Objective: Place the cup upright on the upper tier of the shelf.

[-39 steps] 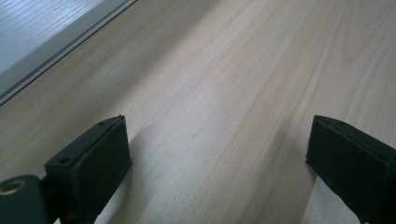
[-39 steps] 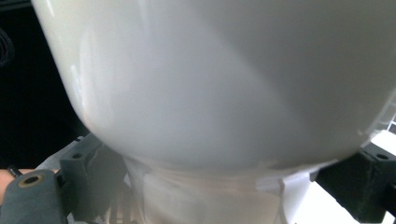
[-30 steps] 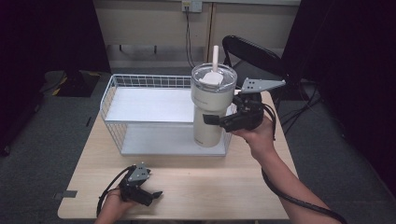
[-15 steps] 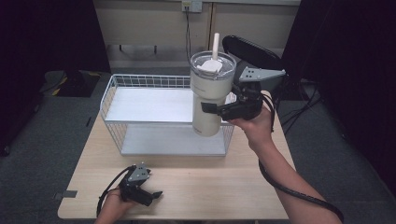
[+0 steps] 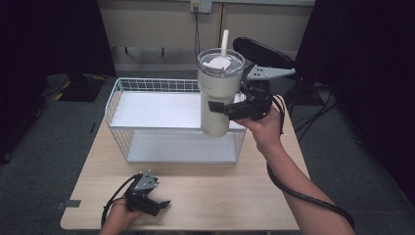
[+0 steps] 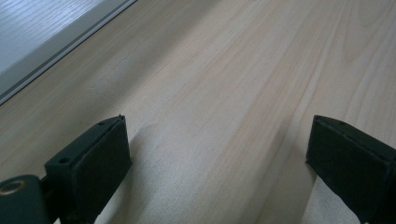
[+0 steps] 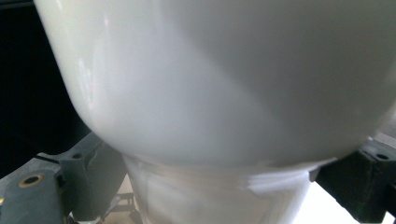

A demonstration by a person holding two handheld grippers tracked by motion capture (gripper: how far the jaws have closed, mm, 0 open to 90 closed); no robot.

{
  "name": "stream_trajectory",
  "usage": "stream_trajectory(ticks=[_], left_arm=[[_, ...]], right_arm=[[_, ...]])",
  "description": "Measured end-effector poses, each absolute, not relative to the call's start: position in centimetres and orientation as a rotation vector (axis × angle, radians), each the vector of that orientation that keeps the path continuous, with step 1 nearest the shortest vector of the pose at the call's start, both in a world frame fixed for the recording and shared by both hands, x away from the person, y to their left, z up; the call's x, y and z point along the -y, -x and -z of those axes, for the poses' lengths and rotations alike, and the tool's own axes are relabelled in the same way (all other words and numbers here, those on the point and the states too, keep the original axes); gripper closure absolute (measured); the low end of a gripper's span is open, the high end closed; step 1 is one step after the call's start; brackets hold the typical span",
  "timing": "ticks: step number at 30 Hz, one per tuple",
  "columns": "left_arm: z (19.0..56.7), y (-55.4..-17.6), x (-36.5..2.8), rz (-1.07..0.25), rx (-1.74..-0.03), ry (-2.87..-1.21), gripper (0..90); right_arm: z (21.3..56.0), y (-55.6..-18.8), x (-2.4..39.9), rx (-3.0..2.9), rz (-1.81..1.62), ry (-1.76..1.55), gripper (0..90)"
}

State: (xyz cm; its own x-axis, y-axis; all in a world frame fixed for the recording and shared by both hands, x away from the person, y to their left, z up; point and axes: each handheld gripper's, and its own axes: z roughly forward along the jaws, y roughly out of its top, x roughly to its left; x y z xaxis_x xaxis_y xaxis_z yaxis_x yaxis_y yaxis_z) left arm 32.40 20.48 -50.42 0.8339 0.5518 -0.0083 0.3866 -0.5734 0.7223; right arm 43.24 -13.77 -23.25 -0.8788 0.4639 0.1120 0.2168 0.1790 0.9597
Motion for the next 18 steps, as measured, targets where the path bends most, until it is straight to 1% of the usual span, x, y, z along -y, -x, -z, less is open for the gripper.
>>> stream_trajectory(ticks=[18], left_arm=[[50.4,-32.4,-20.5,-0.279,-0.681,-2.252,5.5]], right_arm=[[22.6,-44.9,12.9,-2.212,-1.722,-0.702,10.1]])
